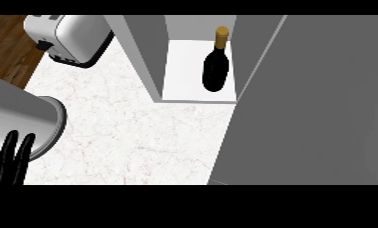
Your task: Pick up the wine, place it into the cabinet and close the cabinet
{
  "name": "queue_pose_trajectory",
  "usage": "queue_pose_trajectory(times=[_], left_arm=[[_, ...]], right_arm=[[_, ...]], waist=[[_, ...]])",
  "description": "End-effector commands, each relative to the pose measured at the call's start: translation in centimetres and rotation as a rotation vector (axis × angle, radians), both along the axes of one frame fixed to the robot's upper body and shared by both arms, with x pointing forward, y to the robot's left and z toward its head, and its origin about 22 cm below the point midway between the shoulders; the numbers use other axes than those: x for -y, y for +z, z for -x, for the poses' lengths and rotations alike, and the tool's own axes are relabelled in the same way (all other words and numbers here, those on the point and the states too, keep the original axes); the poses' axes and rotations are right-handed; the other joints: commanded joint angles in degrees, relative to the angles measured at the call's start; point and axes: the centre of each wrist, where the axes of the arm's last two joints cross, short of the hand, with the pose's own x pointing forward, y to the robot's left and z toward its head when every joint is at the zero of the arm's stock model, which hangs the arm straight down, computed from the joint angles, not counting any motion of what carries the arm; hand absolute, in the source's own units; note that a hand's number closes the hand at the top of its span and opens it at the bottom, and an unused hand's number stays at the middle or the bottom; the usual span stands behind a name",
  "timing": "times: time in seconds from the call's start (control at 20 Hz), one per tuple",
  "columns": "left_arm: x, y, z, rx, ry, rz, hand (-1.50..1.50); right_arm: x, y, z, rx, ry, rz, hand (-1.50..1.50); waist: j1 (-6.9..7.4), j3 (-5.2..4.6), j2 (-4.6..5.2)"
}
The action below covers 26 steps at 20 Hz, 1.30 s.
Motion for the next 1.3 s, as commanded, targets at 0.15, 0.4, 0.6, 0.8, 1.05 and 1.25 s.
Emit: queue_pose_trajectory(times=[0.15,0.4,0.6,0.8,1.05,1.25], left_arm=[[-3.2,0.8,0.9,0.020,0.002,-0.014,-1.50],[-6.5,1.2,2.7,0.035,-0.006,-0.021,-1.50],[-8.1,2.3,2.0,0.027,-0.015,-0.028,-1.50],[-8.4,3.1,1.7,0.047,-0.024,-0.028,-1.50],[-9.8,2.5,2.4,0.034,-0.044,-0.012,-1.50],[-10.2,3.3,3.4,0.019,-0.052,-0.012,-1.50]], right_arm=[[-5.2,3.1,1.3,0.145,0.007,0.005,1.50],[-7.9,3.8,0.3,0.209,-0.035,0.067,1.50],[-10.9,3.9,-0.9,0.224,-0.055,0.072,1.50],[-13.4,5.2,-4.5,0.224,-0.113,0.072,1.50],[-15.6,6.6,-8.5,0.262,-0.188,0.081,1.50],[-14.9,5.2,-12.7,0.239,-0.239,0.087,1.50]], waist=[[0.11,-0.07,0.05],[0.95,-0.05,-0.01],[0.39,0.01,0.21],[0.83,0.01,0.44],[0.96,0.03,0.48],[0.87,0.09,0.53]])
